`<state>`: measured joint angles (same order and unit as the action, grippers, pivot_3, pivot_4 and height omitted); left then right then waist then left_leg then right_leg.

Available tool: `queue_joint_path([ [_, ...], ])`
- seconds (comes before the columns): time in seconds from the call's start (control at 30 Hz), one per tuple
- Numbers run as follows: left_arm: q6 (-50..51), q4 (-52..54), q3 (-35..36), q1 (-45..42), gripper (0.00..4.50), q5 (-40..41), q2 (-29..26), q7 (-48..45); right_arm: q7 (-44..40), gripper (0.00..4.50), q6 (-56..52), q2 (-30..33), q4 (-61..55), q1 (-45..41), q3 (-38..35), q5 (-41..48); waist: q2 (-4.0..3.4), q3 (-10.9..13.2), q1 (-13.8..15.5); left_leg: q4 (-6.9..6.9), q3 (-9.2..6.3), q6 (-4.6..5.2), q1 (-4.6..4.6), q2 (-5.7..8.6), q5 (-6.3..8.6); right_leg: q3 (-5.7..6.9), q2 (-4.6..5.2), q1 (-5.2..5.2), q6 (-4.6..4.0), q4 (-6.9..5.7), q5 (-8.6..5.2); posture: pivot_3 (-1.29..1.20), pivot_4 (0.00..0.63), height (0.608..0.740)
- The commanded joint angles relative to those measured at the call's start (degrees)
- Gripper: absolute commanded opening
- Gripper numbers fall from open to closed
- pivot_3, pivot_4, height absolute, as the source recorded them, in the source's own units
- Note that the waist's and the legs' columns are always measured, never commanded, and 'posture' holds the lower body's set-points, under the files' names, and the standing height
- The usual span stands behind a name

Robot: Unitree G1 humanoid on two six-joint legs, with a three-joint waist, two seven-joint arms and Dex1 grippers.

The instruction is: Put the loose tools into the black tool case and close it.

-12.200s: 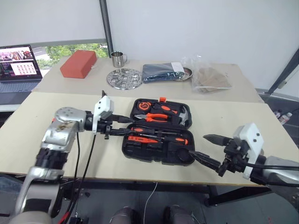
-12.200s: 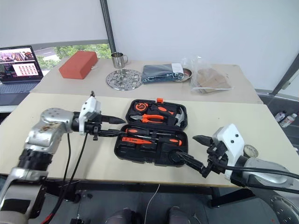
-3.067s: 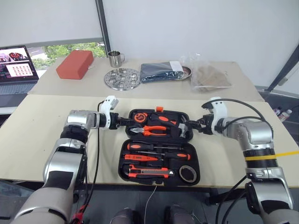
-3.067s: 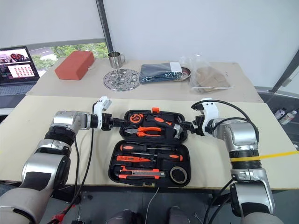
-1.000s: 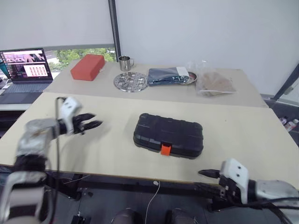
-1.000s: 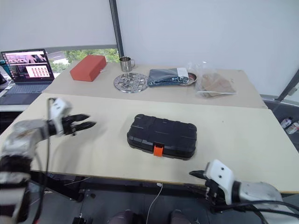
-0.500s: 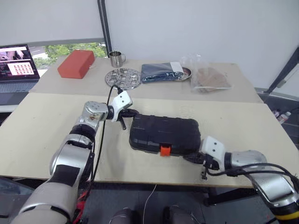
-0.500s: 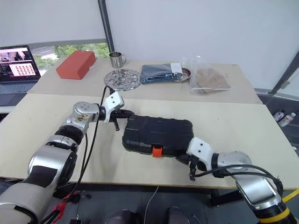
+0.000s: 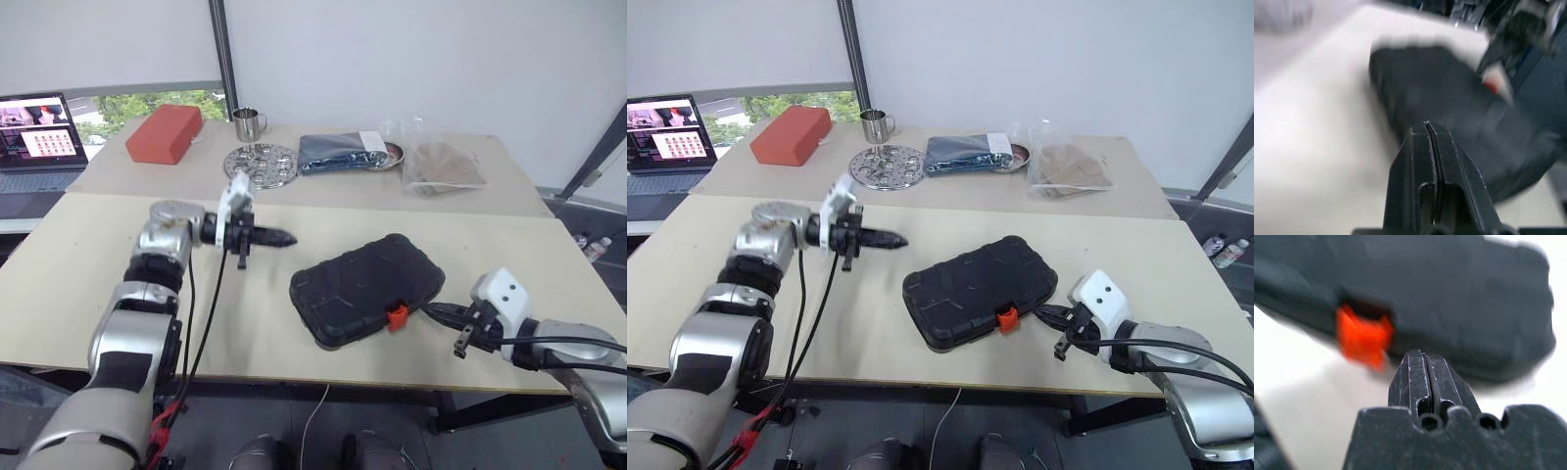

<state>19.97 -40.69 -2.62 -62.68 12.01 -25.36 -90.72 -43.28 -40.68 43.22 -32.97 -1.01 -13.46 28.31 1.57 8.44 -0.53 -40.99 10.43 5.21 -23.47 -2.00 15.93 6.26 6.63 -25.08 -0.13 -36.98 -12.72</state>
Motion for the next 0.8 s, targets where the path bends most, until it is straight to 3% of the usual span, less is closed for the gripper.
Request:
queue_joint_path([
  [0.03,-2.24,8.13,-7.0,5.44,0.06,-2.71,4.96,3.49,3.17,0.0,-4.28,-1.21,-3.94,-2.52,1.08,3.34,-0.07,-0.04,0.18,0.01,-0.01,0.01,0.06,0.02,0.01,-0.04,0.02,0.04,0.01,0.01,0.0,0.0,0.15,0.736],
  [0.23,-12.17,6.91,-13.58,8.04,0.06,-9.28,9.09,9.65,5.22,0.0,-5.91,0.51,-1.89,-3.45,7.3,-0.42,-0.12,-0.07,0.48,-0.03,-0.01,0.06,-0.07,0.02,0.04,-0.15,0.01,-0.11,-0.05,-0.02,0.04,0.0,0.15,0.736],
  [0.6,-25.01,4.19,-17.94,9.32,0.06,-12.71,9.82,11.23,6.37,0.0,-8.97,0.79,-7.99,6.94,-3.88,4.6,-0.21,-0.13,1.35,-0.02,-0.04,0.23,0.01,0.03,0.13,-0.09,0.09,0.07,0.01,0.15,0.06,0.0,0.15,0.736],
  [0.8,-26.15,3.34,-18.8,9.0,0.06,-13.0,10.75,11.28,7.98,0.0,-5.36,-0.9,-7.03,12.15,-0.64,1.25,-0.23,-0.15,1.26,-0.01,-0.06,0.26,0.05,0.03,0.15,-0.1,0.08,0.11,0.05,0.18,0.06,0.0,0.15,0.736],
])
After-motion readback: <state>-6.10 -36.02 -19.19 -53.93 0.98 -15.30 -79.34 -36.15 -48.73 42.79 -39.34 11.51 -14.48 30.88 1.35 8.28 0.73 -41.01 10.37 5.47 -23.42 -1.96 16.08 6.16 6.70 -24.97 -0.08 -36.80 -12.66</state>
